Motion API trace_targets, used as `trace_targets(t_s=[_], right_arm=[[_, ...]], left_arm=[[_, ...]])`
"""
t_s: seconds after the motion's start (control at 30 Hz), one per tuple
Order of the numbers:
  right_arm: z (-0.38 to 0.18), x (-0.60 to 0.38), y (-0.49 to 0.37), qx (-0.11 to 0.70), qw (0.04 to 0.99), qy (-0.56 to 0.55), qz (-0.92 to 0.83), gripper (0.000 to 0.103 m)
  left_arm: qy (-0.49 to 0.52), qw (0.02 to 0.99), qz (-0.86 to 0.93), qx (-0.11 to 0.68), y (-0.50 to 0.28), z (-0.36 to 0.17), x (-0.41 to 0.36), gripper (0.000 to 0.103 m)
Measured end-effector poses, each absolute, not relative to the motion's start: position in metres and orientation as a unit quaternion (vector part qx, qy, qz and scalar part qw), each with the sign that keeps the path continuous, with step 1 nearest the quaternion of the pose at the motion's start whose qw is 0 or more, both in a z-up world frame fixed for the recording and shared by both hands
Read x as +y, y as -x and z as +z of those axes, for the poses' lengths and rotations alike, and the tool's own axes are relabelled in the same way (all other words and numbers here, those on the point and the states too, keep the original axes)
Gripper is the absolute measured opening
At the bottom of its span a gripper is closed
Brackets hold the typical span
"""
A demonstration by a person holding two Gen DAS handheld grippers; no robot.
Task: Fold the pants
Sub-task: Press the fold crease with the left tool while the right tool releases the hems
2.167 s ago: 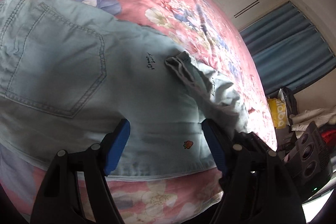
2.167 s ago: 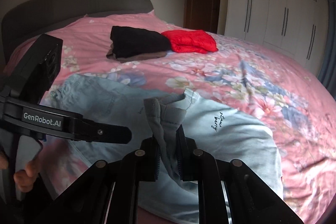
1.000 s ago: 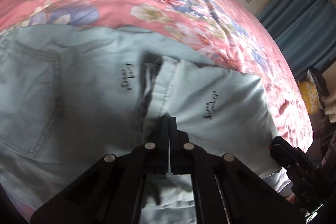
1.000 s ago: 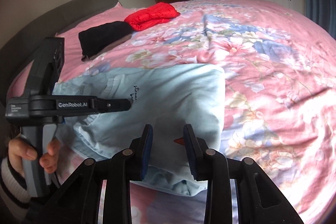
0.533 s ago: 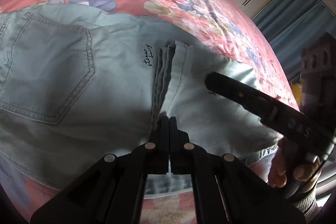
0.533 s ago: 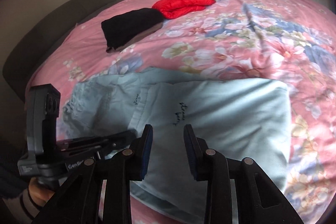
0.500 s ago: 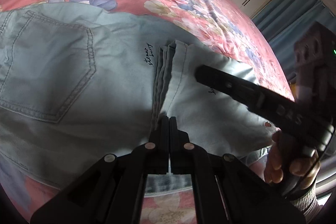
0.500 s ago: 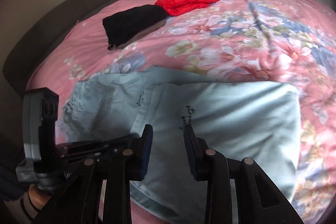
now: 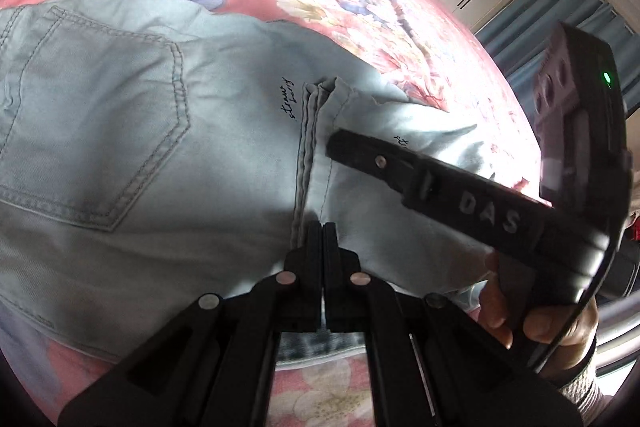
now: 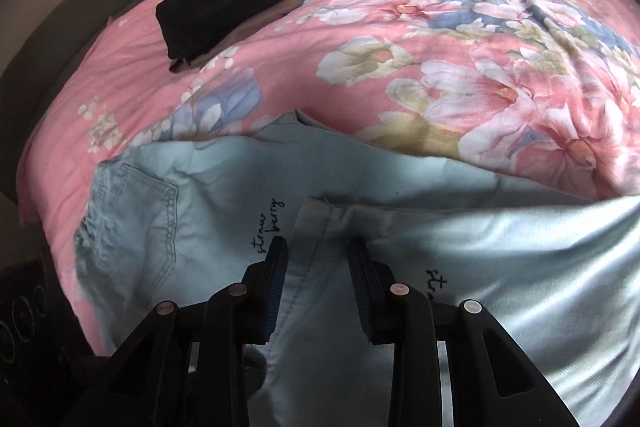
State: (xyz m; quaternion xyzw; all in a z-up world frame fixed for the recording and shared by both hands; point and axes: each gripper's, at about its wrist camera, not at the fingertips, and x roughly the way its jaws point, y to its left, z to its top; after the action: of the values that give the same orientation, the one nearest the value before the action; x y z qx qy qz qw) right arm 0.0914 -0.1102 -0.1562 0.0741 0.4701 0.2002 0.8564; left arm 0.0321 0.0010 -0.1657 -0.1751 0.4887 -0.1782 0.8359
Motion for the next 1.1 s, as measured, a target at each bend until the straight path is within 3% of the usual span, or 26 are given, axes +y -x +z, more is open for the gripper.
trace_targets(t_s=[0.37, 0.63, 0.83, 1.1], right_arm=[[-0.157, -0.149, -0.007, 0.435, 0.873, -0.047, 0.215, 0.032], [-0.115, -0.208, 0.000, 0.372, 0.911, -0.098, 0.150, 0.032], [-0.154, -0.241, -0.002, 0.423, 0.892, -0.114, 0.108, 0.032], [-0.162, -0.256, 0.017, 0.402, 0.898, -0.127, 0.129, 0.031]], left_arm=[[0.167, 0.834, -0.164, 0.500, -0.037, -0.164, -0.005, 0.003], [0.148, 0.838, -0.147, 0.503, -0.041, -0.162, -0.012, 0.003], [0.143, 0.839, -0.140, 0.506, -0.044, -0.162, -0.016, 0.003], [0.141, 0.842, -0.139, 0.503, -0.044, -0.162, -0.017, 0.003]])
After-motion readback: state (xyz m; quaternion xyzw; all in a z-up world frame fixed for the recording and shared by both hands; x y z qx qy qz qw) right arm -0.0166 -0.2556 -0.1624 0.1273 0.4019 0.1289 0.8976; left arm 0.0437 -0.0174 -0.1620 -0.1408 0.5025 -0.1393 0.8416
